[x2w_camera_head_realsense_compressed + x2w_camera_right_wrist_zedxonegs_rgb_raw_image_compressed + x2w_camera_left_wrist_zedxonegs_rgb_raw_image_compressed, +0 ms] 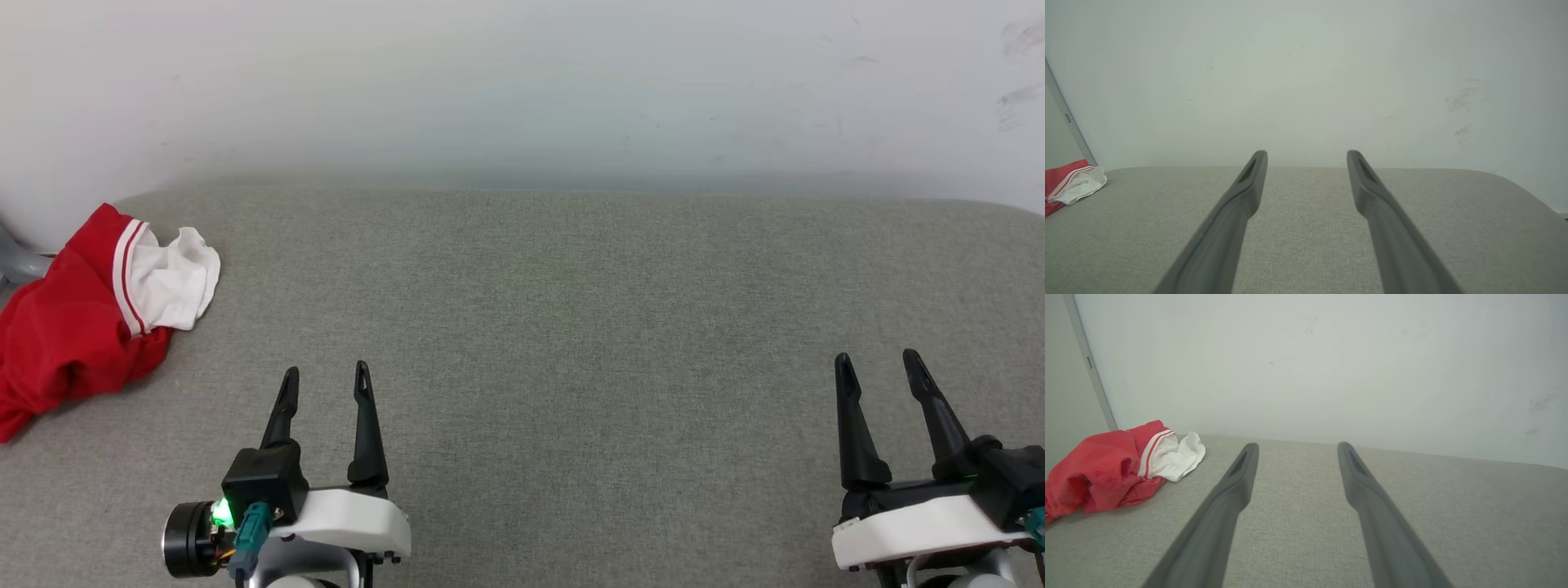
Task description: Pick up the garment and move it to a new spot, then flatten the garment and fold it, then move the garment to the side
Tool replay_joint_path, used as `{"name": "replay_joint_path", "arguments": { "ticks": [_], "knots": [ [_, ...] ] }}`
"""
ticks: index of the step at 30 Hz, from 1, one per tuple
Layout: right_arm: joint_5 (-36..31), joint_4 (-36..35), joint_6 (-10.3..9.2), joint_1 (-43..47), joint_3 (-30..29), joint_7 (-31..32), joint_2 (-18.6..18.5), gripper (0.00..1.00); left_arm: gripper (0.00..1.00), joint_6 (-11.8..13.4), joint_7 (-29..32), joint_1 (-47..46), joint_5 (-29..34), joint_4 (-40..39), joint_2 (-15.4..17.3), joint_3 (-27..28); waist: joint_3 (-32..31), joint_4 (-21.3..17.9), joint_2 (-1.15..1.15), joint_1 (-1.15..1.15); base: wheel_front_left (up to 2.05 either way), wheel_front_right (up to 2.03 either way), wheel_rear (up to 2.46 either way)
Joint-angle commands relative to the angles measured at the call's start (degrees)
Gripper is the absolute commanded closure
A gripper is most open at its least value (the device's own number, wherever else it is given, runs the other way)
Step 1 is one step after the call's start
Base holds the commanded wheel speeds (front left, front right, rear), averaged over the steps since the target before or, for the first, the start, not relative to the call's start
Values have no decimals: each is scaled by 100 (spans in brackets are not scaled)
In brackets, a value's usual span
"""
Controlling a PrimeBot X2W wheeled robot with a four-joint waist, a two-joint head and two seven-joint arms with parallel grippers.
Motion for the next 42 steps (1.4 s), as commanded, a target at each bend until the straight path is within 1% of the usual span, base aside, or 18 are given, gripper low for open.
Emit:
{"name": "replay_joint_path", "arguments": {
  "ticks": [1,11,19,28,42],
  "knots": [
    [-89,-38,-2,29,5,-42,5,0,0,-15,-44,60,106,-15,4,15,0,4,0,0,0,0,0],
    [-334,29,-2,73,-1,-153,6,0,0,-153,-150,91,486,93,-104,85,6,21,0,0,0,0,0],
    [-384,111,-3,94,-23,-226,7,0,0,-238,-231,111,769,175,-160,150,5,37,0,0,0,0,0],
    [-93,238,-3,83,-74,-218,7,0,0,-368,-218,122,678,305,-211,262,-18,40,0,0,0,0,0],
    [9,325,-3,70,-81,-218,7,0,0,-433,-218,112,689,379,-236,320,-20,63,0,0,0,0,0]
  ]
}}
